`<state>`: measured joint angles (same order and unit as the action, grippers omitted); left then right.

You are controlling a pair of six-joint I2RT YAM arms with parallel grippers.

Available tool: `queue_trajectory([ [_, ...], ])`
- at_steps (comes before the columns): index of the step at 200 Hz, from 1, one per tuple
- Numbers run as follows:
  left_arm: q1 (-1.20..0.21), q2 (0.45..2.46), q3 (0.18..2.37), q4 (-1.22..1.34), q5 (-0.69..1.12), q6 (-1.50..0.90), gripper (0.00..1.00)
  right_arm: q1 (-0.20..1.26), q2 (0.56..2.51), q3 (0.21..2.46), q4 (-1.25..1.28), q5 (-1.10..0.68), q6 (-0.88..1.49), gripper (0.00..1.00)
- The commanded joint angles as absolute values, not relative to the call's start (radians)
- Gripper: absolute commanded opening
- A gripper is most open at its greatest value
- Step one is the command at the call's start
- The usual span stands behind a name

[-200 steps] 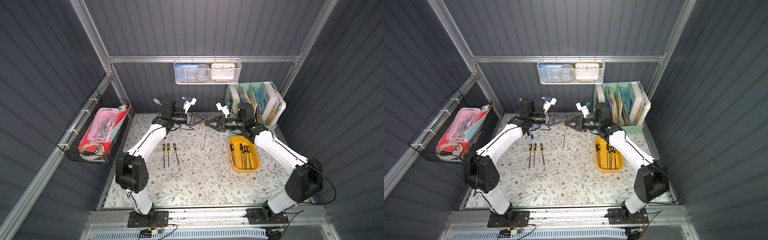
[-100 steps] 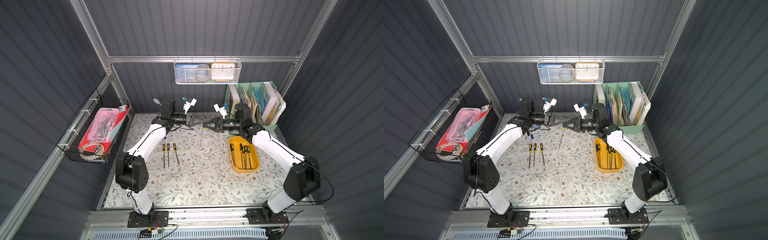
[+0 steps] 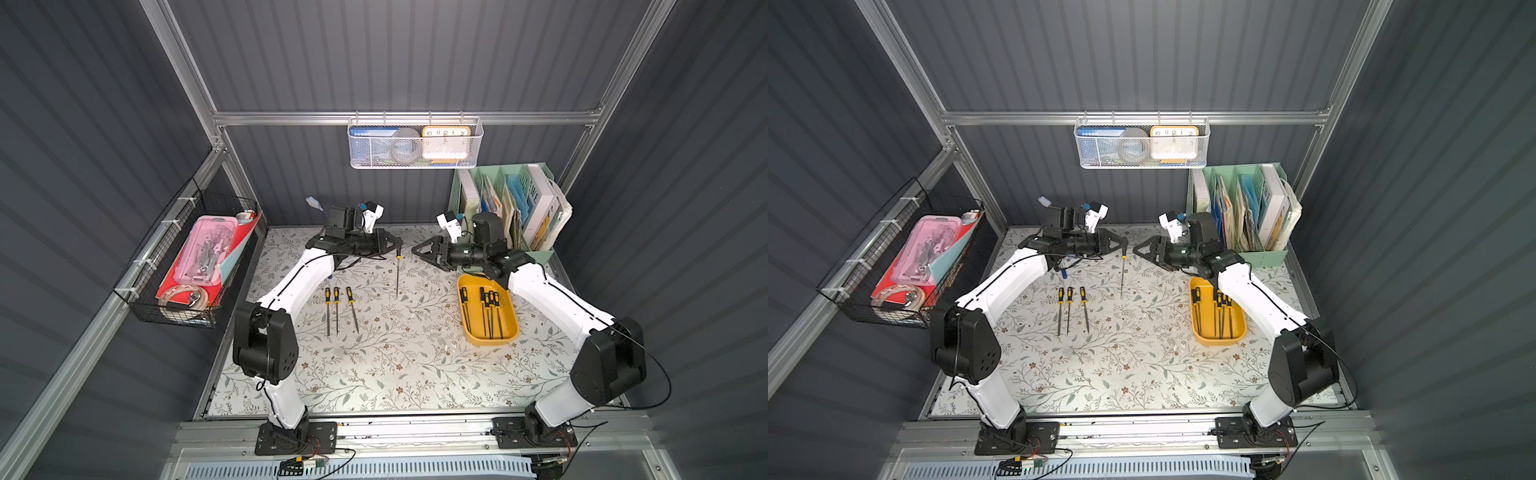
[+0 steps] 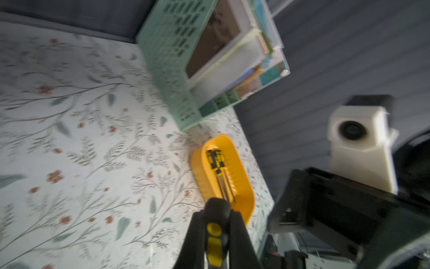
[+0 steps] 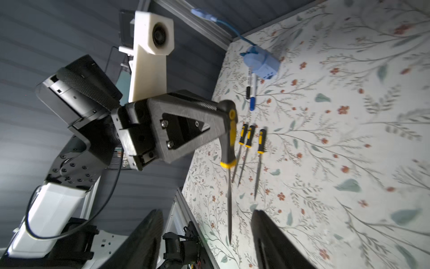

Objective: Take the file tool out of the storage box
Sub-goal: Pick up the file tool from the storage box, then place the file tool at the center of the board.

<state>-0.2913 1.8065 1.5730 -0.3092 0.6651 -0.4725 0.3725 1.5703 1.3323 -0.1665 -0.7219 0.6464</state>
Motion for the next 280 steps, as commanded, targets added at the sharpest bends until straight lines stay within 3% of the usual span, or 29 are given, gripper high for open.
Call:
queue_trajectory([
  [1,-0.298,1.858,1.559,-0.457,0.315,-0.509,0.00,0.344,1.528,1.311,-0.310,-0.590,0.579,0.68],
  [27,-0.311,1.941,1.586,-0.578,0.140,-0.519,0.00,0.337,1.525,1.296,-0.356,-0.573,0.562,0.70],
  [86,-0.328,2.049,1.591,-0.642,-0.058,-0.544,0.00,0.337,1.566,1.296,-0.390,-0.599,0.569,0.72],
  [236,-0.328,2.114,1.537,-0.662,-0.161,-0.550,0.00,0.336,1.580,1.292,-0.449,-0.562,0.533,0.73],
  [263,-0.328,2.125,1.547,-0.669,-0.171,-0.535,0.07,0.329,1.577,1.293,-0.518,-0.495,0.535,0.73],
  [280,-0.328,2.128,1.551,-0.669,-0.170,-0.526,0.18,0.311,1.581,1.306,-0.586,-0.399,0.526,0.72],
])
